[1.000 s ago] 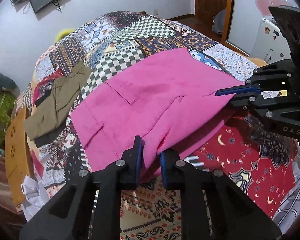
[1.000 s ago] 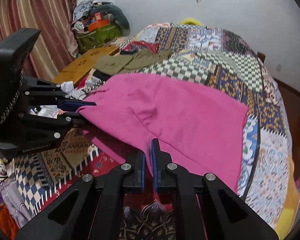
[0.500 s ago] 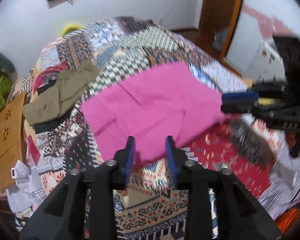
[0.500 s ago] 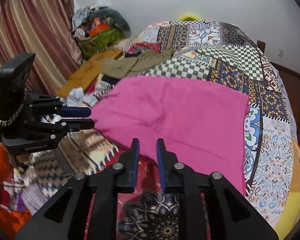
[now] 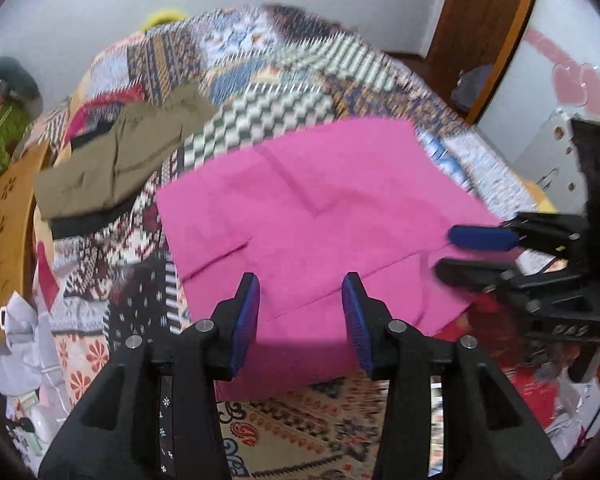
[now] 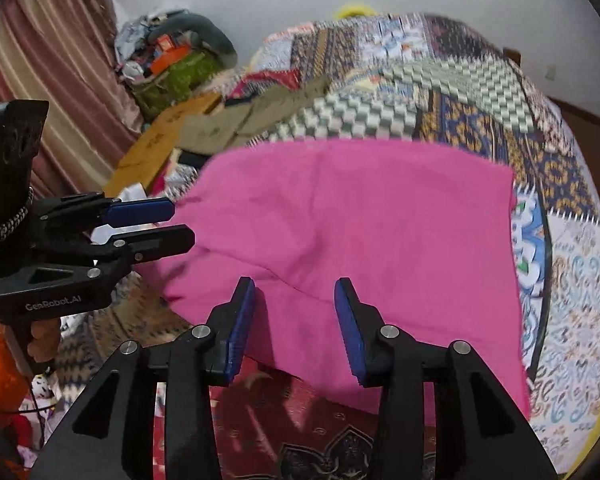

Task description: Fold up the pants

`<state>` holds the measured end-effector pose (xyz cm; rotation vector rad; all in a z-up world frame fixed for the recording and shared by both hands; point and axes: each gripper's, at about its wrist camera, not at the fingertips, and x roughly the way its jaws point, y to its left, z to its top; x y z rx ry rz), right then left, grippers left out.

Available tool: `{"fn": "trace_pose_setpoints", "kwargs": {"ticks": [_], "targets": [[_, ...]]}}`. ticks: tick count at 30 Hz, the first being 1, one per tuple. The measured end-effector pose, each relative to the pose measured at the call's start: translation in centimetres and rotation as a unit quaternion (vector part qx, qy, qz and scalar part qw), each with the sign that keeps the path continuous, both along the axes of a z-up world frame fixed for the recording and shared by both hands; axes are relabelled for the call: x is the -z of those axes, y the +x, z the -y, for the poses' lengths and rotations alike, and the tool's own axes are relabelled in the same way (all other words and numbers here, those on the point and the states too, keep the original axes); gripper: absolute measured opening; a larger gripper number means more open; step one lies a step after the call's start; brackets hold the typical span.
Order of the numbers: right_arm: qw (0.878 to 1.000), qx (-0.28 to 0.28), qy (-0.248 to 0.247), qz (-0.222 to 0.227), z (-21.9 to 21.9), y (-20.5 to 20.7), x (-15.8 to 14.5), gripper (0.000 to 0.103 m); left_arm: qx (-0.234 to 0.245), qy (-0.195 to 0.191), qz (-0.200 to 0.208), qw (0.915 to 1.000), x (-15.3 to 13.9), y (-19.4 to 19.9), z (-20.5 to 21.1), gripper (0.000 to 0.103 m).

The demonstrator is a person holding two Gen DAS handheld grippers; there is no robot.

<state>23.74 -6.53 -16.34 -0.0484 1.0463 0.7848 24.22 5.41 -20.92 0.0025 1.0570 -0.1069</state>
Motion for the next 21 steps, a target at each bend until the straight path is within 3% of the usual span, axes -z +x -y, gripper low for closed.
{"fn": "trace_pose_setpoints", "kwargs": {"ticks": [8,13,21], "targets": [[1.0,0.019,-0.015,0.003,3.4,-0.5,1.1,0.038,0.018,0.034,0.024,0.999,0.5,-2.2,-1.0,0.047],[0.999,0.047,-0.01,-0.008,6.2,-0.5,1.2,0.038,0.009,0.023,0.025,0.9994,0.4,-3.2,-2.3,0.054],[0.995,0.101,-0.014,-0.016,10.3,-0.7,1.9,0.038,-0.001,0.006,0.027,0.9996,0.2,-4.4,-3.0,0.054]]}}
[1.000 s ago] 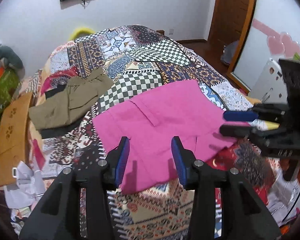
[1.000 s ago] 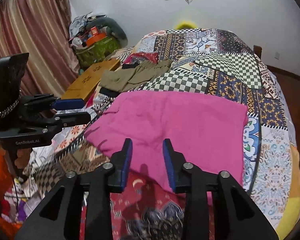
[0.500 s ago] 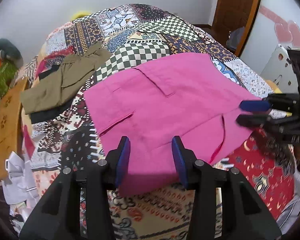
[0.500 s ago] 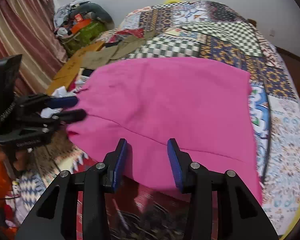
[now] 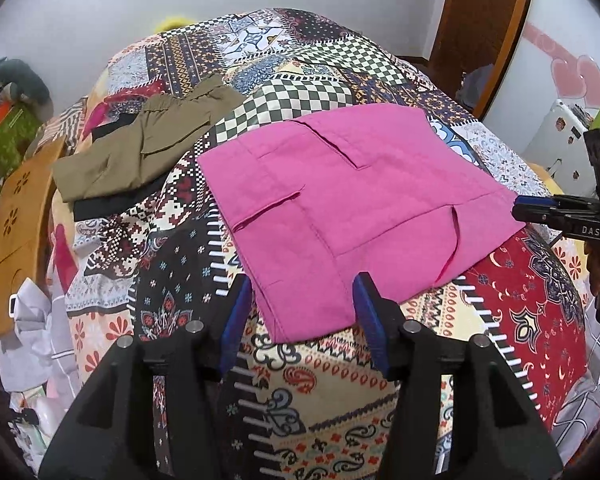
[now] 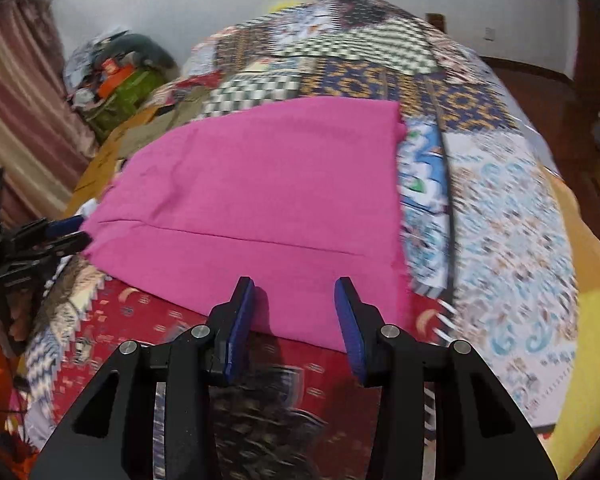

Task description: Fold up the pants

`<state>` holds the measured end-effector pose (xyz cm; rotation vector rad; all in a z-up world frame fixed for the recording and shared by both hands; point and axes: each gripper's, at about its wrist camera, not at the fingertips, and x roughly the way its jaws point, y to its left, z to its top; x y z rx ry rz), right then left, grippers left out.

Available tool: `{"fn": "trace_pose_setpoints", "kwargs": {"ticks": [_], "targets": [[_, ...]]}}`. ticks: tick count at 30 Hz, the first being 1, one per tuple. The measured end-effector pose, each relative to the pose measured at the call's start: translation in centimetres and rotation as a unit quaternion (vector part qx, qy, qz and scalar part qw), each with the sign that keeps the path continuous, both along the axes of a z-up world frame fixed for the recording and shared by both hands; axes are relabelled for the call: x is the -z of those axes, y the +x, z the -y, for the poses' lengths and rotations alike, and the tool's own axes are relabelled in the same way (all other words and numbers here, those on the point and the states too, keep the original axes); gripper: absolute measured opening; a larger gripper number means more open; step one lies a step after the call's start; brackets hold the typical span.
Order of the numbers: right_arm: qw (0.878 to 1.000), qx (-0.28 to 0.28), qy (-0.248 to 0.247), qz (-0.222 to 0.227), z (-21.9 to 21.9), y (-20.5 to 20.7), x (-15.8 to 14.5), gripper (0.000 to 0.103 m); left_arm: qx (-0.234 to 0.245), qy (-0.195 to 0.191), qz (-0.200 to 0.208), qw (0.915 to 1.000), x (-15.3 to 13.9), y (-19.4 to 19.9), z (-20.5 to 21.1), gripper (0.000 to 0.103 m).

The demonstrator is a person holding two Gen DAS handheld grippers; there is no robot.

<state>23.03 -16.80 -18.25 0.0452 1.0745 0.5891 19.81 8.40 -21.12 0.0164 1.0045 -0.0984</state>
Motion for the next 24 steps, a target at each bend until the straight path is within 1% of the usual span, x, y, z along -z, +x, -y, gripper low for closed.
{"fn": "trace_pose_setpoints", "kwargs": {"ticks": [3,6,10,14,19,22,24], "targets": [[1.0,0.023,0.011,-0.014,1.7,0.0,0.6,0.042,-0.005,-0.001,-0.002,1.0,0.2,-0.5,-0.4,0.056],[0.999,0.036,0.023,-0.028,2.9,-0.2,1.0,0.043,-0.01,0.008,-0.009,0.9999,0.4,-1.0,-1.1,0.058],[0.999,0.041,0.005,-0.027,3.8,-0.3,0.7,0.043,-0.026,0.005,-0.018,0.9995,0.4,-1.5,-2.5,0.058],[0.998,0.05,-0.019,-0.013,4.4,0.4,-0.5,0.046,-0.055,0.029,-0.006,0.998,-0.8,-1.1,-3.8,0.058],[0.998,0.058,-0.011,0.015,4.9,2.2,-2.7,0.046,-0.091,0.021,0.017,0.9955,-3.0,1.5,-6.2,0.058],[0.997,0.062,-0.006,0.035,4.7,3.8,-3.8,0.049,-0.109,0.016,0.022,0.9936,-3.7,4.0,-7.3,0.058],[0.997,0.064,-0.003,0.041,4.3,5.1,-3.9,0.05,-0.117,0.009,0.023,0.9929,-3.7,5.8,-7.9,0.059]]}}
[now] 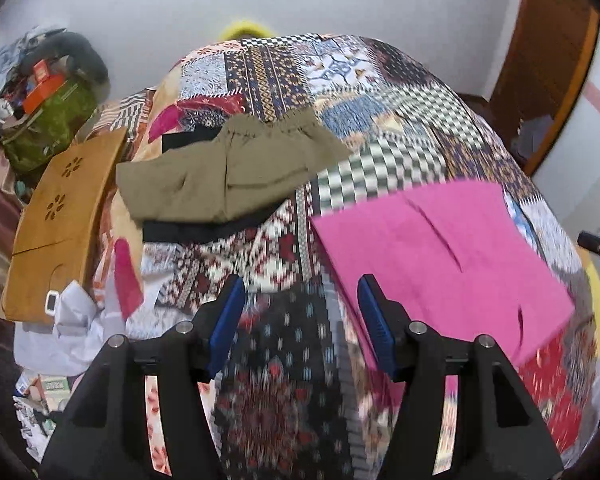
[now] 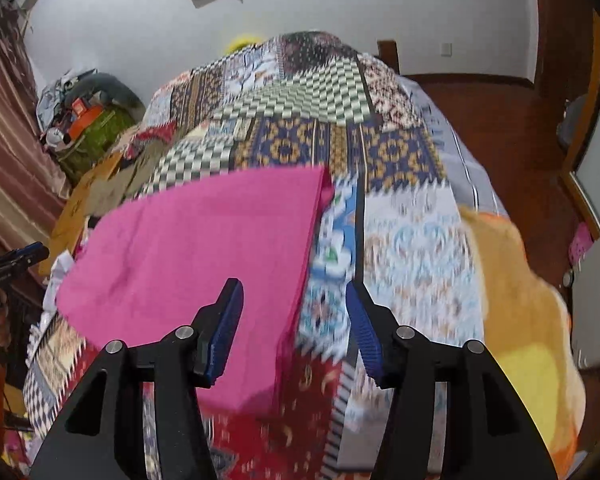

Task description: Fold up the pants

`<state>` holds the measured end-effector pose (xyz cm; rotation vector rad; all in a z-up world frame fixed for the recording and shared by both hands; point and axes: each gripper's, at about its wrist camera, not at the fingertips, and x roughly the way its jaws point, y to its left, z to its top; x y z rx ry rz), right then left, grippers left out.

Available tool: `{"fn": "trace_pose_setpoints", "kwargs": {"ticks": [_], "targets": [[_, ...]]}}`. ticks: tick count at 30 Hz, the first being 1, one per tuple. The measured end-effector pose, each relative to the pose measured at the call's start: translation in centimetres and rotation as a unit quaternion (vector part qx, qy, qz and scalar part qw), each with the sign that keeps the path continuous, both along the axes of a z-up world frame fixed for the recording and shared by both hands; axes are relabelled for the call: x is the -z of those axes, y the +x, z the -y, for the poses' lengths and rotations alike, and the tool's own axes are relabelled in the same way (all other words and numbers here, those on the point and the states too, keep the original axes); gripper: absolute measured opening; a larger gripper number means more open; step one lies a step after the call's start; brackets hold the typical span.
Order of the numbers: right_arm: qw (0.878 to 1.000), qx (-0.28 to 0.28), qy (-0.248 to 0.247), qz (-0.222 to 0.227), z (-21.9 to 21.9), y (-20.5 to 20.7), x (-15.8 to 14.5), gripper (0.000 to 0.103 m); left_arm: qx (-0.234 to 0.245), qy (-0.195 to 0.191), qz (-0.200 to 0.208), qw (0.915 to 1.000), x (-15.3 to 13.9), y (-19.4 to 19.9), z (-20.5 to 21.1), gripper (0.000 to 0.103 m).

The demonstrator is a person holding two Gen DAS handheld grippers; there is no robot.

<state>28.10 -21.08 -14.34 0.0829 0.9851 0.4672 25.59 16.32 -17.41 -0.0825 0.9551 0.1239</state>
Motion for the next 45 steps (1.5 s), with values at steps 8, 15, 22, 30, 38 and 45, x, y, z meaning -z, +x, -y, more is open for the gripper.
{"fn": "trace_pose_setpoints", "kwargs": {"ticks": [8,15,22,30,38,45], "targets": [[1.0,-0.008,-0.008,-0.007,-2.4,5.8,1.9,0.05,-0.019,-0.047,-0.038,0.998,3.0,6.8,-1.5,0.06],[0.999,-0.01,-0.03,-0.025,-4.2,11.1,5.0,0.051,-0.027,-0.112,-0.085,0.9898,6.8,9.8,-1.9,0.063],[0.998,-0.02,-0.04,-0.053,-6.2,15.3,8.3,0.051,-0.013,-0.158,-0.099,0.9824,8.8,10.5,-1.5,0.066],[0.994,-0.047,-0.099,-0.023,-7.9,15.6,9.4,0.024,0.005,-0.158,-0.089,0.9834,8.5,10.2,-0.8,0.041],[0.99,-0.064,-0.124,-0.027,-8.0,15.5,9.9,0.016,-0.007,-0.103,-0.072,0.992,8.9,9.3,0.1,0.038],[0.988,-0.058,-0.137,-0.034,-8.8,16.2,9.8,0.016,-0.019,-0.002,-0.086,0.9961,8.5,8.4,0.4,0.039]]}}
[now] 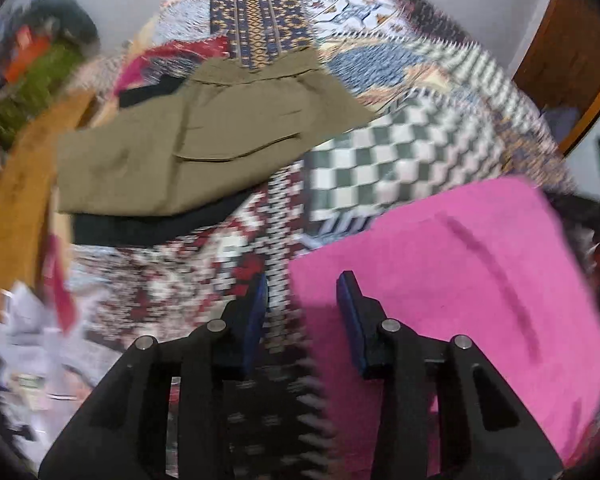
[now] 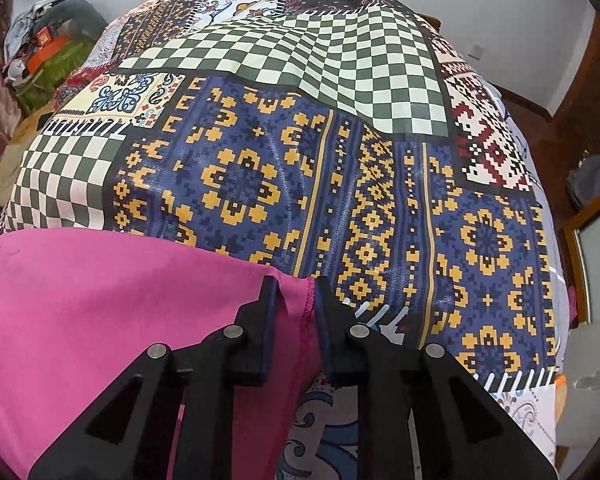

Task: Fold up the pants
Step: 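Fold the pink pants edge over with both grippers and release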

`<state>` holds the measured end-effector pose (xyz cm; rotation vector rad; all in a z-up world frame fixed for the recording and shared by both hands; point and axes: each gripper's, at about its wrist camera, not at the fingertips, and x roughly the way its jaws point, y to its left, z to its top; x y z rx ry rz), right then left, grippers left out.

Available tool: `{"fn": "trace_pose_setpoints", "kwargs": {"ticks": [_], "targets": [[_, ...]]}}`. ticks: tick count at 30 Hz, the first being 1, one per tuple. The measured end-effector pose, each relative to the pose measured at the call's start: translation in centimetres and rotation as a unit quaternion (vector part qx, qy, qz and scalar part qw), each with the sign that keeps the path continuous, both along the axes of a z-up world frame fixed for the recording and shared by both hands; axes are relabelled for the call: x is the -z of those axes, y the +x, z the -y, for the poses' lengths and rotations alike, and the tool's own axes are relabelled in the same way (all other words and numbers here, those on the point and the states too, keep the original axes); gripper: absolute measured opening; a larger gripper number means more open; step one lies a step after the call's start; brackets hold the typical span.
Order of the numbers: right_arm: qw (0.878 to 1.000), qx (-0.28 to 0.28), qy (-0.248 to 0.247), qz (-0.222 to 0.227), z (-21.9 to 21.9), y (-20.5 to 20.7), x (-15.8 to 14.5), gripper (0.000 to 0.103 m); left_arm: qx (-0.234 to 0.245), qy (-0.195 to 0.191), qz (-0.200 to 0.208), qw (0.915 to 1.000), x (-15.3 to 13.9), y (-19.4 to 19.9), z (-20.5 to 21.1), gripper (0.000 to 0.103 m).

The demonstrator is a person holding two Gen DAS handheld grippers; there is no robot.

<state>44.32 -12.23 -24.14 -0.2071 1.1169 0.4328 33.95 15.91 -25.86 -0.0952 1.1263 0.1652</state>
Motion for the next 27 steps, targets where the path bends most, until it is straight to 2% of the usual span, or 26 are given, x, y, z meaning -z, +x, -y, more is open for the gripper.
{"fn": "trace_pose_setpoints", "kwargs": {"ticks": [3,7,10,12,13,16,19,21,25,27], "targets": [[1.0,0.01,-0.007,-0.013,-0.3,0.3,-1.1,0.017,-0.003,-0.004,-0.002,1.0,-0.7,-1.2,-1.3,0.039],[0.999,0.005,0.029,0.019,-0.1,-1.3,-4.8,0.021,-0.015,-0.006,0.022,0.9996,-3.2,-2.3,-2.5,0.039],[0.997,-0.011,0.061,0.04,-0.6,-2.8,-8.0,0.04,-0.015,-0.027,0.043,0.9986,-5.3,-2.2,-2.5,0.042],[0.995,-0.03,0.08,0.057,-1.5,-4.0,-10.1,0.047,-0.007,-0.029,0.061,0.9977,-6.7,-1.8,-1.8,0.048],[0.993,-0.042,0.087,0.063,-2.1,-4.6,-10.9,0.05,0.0,-0.029,0.071,0.997,-7.3,-1.6,-1.2,0.054],[0.989,-0.069,0.106,0.071,-4.1,-6.1,-12.4,0.07,0.017,-0.033,0.097,0.9946,-8.5,-1.0,0.6,0.067],[0.986,-0.084,0.127,0.063,-5.1,-7.2,-12.3,0.078,0.037,-0.04,0.099,0.9936,-8.4,-0.3,2.3,0.072],[0.986,-0.092,0.126,0.052,-6.2,-7.3,-11.4,0.078,0.047,-0.043,0.091,0.9939,-7.6,0.3,3.2,0.073],[0.987,-0.119,0.101,0.023,-8.7,-7.6,-8.8,0.078,0.054,-0.051,0.046,0.9961,-4.9,2.0,4.0,0.073],[0.987,-0.135,0.086,0.003,-9.4,-7.7,-7.2,0.079,0.056,-0.043,0.023,0.9973,-3.3,2.5,4.3,0.073]]}}
